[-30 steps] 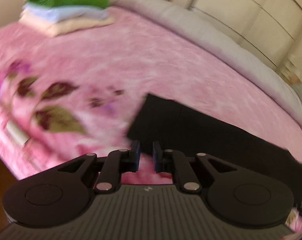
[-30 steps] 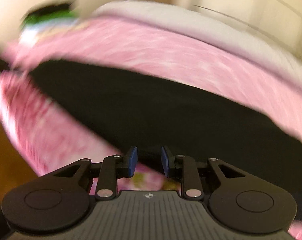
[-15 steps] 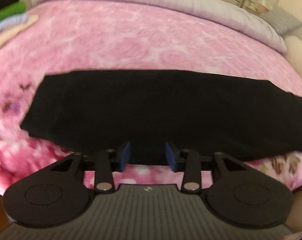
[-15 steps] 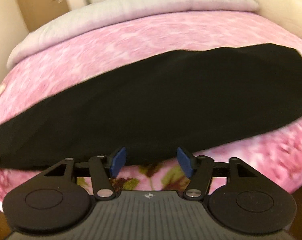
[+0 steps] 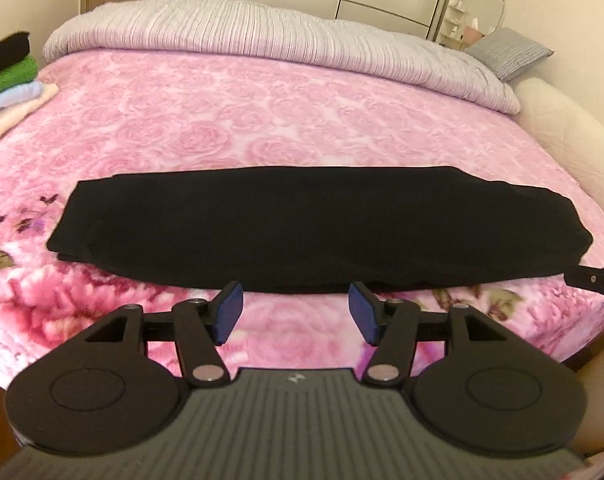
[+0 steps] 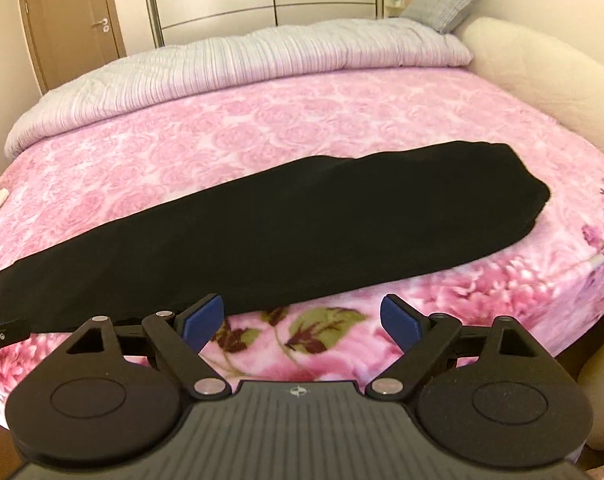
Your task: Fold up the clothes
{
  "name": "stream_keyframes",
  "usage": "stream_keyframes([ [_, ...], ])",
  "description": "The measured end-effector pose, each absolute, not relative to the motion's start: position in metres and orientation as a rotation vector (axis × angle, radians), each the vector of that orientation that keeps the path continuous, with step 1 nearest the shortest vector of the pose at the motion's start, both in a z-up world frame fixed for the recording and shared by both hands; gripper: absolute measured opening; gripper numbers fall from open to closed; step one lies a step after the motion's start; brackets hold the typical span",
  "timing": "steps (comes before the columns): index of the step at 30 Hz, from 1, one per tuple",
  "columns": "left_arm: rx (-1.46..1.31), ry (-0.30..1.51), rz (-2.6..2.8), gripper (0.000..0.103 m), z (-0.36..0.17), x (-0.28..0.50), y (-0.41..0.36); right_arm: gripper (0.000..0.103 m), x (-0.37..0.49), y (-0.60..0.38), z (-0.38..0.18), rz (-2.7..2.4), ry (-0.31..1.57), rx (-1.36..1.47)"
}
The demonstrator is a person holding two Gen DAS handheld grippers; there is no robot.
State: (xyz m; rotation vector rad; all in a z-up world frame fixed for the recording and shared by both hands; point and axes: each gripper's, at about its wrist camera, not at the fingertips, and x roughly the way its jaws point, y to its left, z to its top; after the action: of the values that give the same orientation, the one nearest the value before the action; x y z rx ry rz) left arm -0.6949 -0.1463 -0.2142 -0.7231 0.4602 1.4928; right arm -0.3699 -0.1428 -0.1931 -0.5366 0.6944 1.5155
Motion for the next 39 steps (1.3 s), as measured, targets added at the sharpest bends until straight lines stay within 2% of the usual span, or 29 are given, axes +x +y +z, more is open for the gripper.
stream_keyframes([
  [5, -0.663, 0.461, 1.515, 0.06, -0.196, -0.69, -0.17, 0.088, -0.365, -0.163, -0.182, 1.536, 0.691, -0.471],
  [12, -0.637, 0.423, 1.539, 0.06, -0.184, -0.694, -0.197, 0.088, -0.368, -0.18, -0.171, 1.571, 0.654, -0.439],
  [29, -0.688, 0.451, 1.574, 0.062, -0.202, -0.706, -0.196, 0.088, -0.379, -0.18, -0.176, 1.574, 0.66, -0.47],
  [32, -0.77, 0.379, 1.557, 0.063, -0.215, -0.72, -0.184, 0.088, -0.373, -0.171, -0.184, 1.556, 0.681, -0.474],
  [36, -1.001, 0.149, 1.551, 0.063, -0.246, -0.766, -0.174, 0.088, -0.359, -0.151, -0.206, 1.522, 0.749, -0.491],
  [37, -1.054, 0.089, 1.558, 0.062, -0.255, -0.778, -0.173, 0.088, -0.355, -0.145, -0.213, 1.513, 0.769, -0.495],
  [39, -1.138, -0.018, 1.578, 0.053, -0.269, -0.8, -0.171, 0.088, -0.346, -0.133, -0.226, 1.494, 0.813, -0.501],
])
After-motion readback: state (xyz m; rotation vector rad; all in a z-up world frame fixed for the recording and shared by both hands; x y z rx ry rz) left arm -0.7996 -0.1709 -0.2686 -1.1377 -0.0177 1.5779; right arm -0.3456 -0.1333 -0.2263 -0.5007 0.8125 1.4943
